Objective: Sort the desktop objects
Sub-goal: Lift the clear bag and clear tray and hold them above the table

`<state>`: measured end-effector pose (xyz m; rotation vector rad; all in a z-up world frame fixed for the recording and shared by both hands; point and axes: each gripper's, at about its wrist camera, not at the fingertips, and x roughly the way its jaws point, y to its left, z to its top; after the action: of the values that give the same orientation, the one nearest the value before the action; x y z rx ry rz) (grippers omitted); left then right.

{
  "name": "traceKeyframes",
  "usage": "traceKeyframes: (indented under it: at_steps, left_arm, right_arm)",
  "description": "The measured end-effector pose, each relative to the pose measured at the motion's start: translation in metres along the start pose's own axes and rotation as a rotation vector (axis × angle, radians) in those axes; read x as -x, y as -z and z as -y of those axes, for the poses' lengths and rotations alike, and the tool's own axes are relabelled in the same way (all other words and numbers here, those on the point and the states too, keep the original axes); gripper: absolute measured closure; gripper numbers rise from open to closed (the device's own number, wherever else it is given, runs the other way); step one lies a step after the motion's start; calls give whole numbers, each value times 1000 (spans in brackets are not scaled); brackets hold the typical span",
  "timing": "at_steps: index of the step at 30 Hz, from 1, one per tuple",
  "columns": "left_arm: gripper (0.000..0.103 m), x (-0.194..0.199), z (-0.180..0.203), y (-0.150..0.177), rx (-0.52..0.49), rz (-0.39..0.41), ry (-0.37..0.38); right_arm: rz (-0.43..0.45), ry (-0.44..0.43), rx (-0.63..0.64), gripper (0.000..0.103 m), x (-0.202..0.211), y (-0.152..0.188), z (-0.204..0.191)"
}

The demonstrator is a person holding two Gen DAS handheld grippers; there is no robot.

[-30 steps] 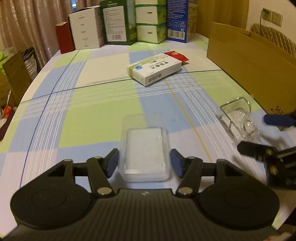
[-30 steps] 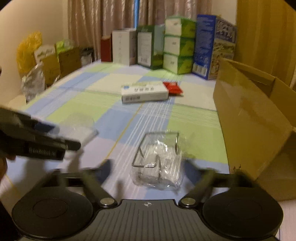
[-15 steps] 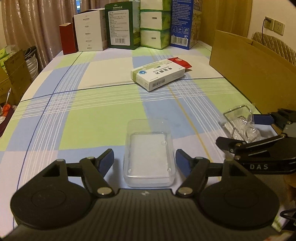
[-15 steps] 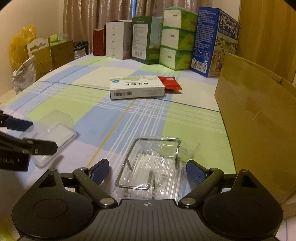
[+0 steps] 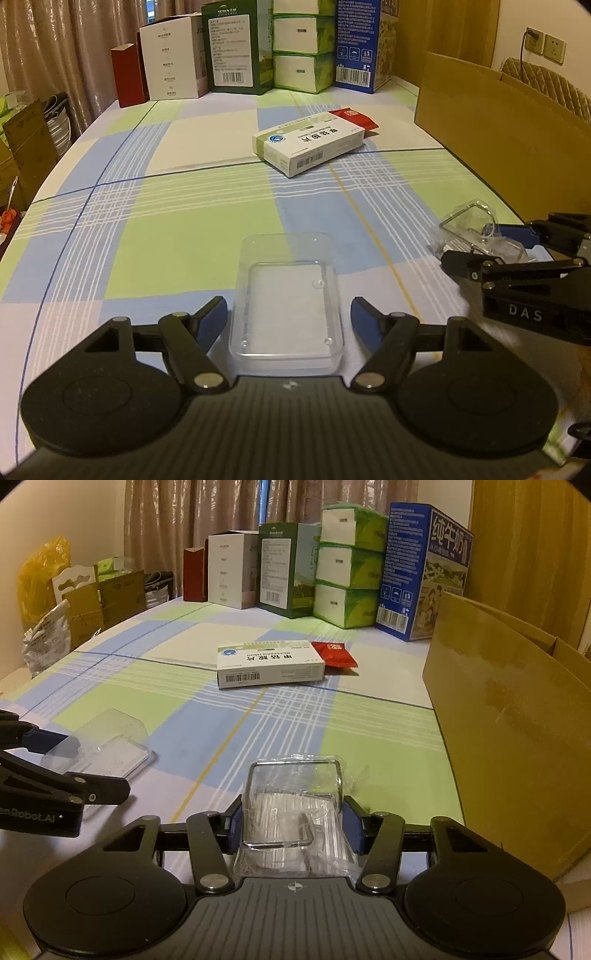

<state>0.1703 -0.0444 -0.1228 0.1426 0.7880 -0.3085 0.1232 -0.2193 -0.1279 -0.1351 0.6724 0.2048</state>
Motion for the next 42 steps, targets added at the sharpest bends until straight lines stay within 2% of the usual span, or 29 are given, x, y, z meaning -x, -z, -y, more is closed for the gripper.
traceKeyframes:
  at_steps: [8, 13, 27, 42]
  left_arm:
    - [36, -5, -1, -2, 13, 3, -14]
    - [50, -5, 0, -5, 7, 4, -13]
    - [52, 11, 13, 0, 24, 3, -14]
    - [52, 45, 26, 8, 68, -16, -14]
  right_arm:
    - [-2, 2, -20, 53, 5, 2, 2]
    - [-4, 0, -25, 53, 7, 2, 1]
    - [7, -4, -36, 53, 24, 1, -4]
    - [14, 4, -63, 53, 63, 6, -2]
